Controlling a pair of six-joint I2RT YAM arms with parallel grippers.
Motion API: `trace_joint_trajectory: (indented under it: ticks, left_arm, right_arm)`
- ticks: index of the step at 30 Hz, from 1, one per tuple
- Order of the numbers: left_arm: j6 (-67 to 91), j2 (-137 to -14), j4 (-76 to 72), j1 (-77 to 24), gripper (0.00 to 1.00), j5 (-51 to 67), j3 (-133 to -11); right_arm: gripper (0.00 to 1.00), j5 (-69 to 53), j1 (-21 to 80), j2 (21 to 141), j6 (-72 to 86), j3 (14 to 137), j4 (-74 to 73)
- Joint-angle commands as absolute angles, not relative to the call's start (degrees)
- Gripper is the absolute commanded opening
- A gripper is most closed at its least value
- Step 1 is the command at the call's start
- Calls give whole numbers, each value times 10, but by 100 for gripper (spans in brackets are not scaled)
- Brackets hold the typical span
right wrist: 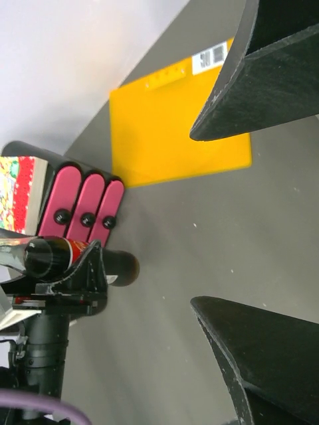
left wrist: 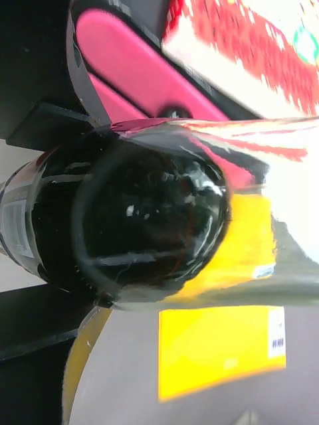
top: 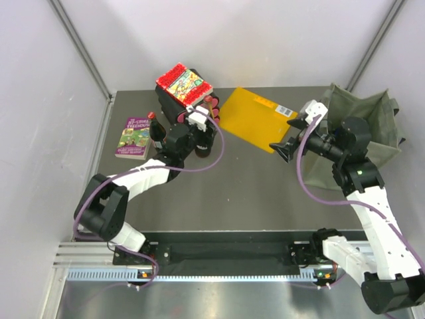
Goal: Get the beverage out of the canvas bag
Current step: Place the drink at the center of the board.
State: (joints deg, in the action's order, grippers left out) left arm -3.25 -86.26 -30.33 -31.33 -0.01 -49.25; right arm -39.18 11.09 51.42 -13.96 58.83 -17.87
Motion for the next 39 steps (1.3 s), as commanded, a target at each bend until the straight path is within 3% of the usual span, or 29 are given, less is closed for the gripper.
trace_joint_trajectory:
  ticks: [1, 23, 28, 31, 33, 39]
  left_arm:
    - [-29, -862, -528, -285, 0, 20, -516]
    - [-18, -934, -656, -244, 3, 65, -439]
    - [-13, -931, -676, -243, 30, 56, -404]
    - [-14, -923, -673, -243, 40, 52, -391]
    - [-17, -920, -671, -242, 55, 48, -386]
    - [-28, -897, -641, -242, 75, 54, -386]
  right_arm:
    - [100, -379, 114, 496, -147, 567, -102]
    - [100, -365, 109, 504, -173, 551, -119]
    - [100, -364, 107, 497, -175, 552, -123]
    - [99, -363, 105, 497, -176, 555, -125]
    - [100, -363, 105, 498, -176, 557, -127]
    - [100, -363, 103, 497, -178, 563, -126]
